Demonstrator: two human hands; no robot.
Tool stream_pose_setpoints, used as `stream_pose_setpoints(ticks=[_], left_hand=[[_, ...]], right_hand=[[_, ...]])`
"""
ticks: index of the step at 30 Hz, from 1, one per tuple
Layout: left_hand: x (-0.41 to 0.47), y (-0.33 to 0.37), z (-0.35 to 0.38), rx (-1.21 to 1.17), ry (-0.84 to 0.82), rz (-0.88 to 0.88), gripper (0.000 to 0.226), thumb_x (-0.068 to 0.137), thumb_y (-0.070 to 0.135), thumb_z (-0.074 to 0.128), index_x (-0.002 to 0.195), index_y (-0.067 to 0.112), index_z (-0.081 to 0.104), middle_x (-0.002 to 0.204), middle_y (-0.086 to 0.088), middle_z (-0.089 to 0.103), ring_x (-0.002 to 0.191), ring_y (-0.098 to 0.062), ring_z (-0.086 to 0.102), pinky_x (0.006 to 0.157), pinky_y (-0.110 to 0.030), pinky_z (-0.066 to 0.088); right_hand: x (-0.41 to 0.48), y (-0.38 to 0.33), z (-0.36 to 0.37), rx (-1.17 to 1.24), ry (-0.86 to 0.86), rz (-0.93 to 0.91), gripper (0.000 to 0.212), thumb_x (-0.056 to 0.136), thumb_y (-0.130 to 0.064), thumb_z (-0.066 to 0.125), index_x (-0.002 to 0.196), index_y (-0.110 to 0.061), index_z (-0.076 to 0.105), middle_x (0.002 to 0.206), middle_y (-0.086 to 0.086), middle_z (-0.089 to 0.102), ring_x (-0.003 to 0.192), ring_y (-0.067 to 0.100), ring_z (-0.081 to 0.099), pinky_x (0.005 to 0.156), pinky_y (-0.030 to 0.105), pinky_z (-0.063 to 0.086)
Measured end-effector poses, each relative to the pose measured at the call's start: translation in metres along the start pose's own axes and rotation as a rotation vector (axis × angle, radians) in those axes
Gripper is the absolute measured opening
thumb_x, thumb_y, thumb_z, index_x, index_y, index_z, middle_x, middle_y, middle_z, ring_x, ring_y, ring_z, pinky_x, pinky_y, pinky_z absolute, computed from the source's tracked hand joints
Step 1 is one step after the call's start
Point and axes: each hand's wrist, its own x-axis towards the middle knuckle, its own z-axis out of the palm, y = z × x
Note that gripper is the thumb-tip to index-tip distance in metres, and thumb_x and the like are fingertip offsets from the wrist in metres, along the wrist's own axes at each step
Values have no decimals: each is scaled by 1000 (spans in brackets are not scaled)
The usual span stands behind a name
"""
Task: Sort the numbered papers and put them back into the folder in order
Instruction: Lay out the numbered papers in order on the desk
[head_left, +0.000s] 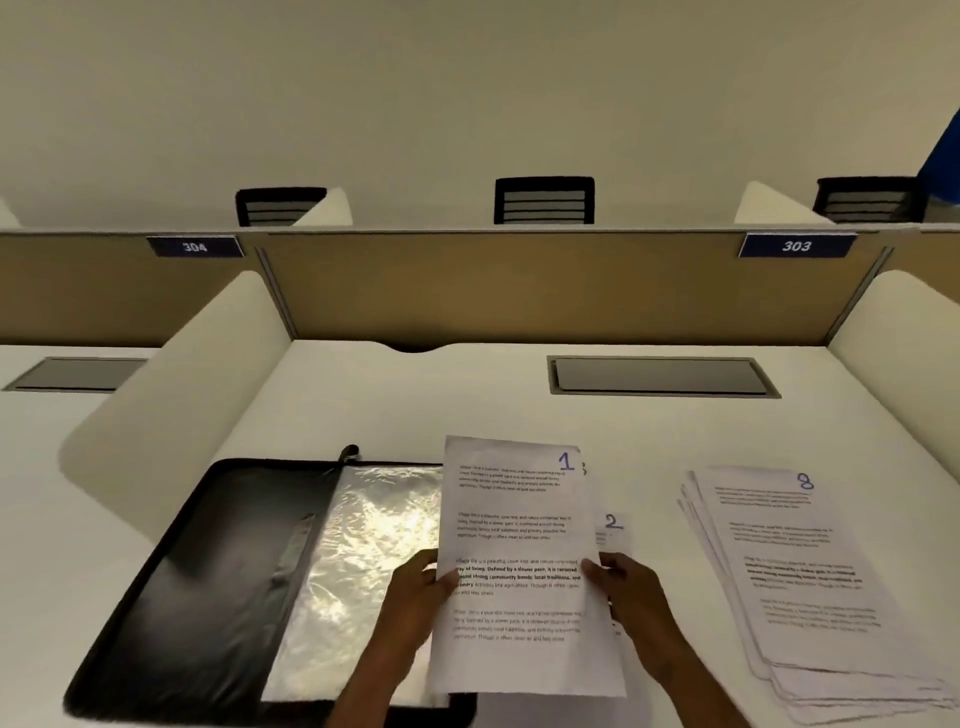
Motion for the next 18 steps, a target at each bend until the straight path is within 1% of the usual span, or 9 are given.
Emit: stream_pose_setpoints(ticks=[2, 5, 8, 10, 12, 14, 16, 18], left_hand=[[0, 0, -36, -9, 14, -6, 20, 94, 5, 61, 111, 15, 63, 95, -4, 77, 86, -22, 74, 68, -32, 57], [6, -3, -80, 18, 54, -13, 22, 92, 4, 63, 112, 13, 63, 96, -4, 76, 87, -23, 74, 78, -42, 59], [20, 2, -115, 41, 116, 4, 20, 89, 5, 67, 107, 13, 65, 97, -6, 76, 85, -22, 74, 81, -45, 59], [33, 9, -133, 71, 160, 24, 17, 88, 8, 70, 102, 17, 66, 99, -6, 75, 83, -21, 74, 80, -44, 60], [50, 15, -151, 105, 206, 44, 16, 87, 10, 73, 97, 21, 67, 97, -3, 75, 82, -18, 73, 80, -42, 60], [66, 21, -168, 136, 264, 53, 15, 85, 15, 76, 97, 20, 68, 94, 0, 74, 82, -16, 73, 78, -39, 61], [83, 29, -186, 170, 306, 57, 15, 83, 17, 77, 94, 20, 68, 92, 3, 74, 79, -13, 72, 72, -32, 60], [99, 35, -202, 183, 340, 61, 16, 83, 17, 77, 93, 23, 66, 91, 4, 74, 78, -12, 72, 70, -30, 59]], right_hand=[[-3, -5, 35, 17, -22, -38, 15, 89, -21, 69, 101, -12, 71, 94, 2, 76, 84, 22, 72, 72, 37, 59], [-4, -13, 79, -3, -22, -97, 12, 88, -22, 70, 96, -13, 73, 90, 0, 76, 83, 21, 72, 70, 34, 56], [6, -25, 119, -18, -15, -123, 9, 87, -22, 72, 93, -16, 74, 89, -2, 76, 83, 19, 71, 72, 32, 55], [19, -34, 140, -39, -25, -130, 10, 87, -25, 71, 93, -17, 74, 90, -1, 75, 84, 19, 70, 72, 31, 53], [36, -44, 161, -72, -50, -139, 13, 88, -29, 70, 91, -17, 74, 87, 0, 75, 85, 22, 70, 74, 36, 55], [51, -56, 179, -98, -68, -148, 15, 88, -30, 70, 86, -16, 74, 82, 1, 74, 82, 25, 70, 76, 42, 57], [68, -69, 200, -123, -77, -168, 13, 88, -29, 71, 82, -17, 73, 80, 0, 74, 80, 26, 70, 76, 43, 57], [83, -81, 218, -158, -111, -189, 10, 88, -29, 70, 83, -21, 73, 81, -3, 75, 80, 24, 71, 78, 44, 58]])
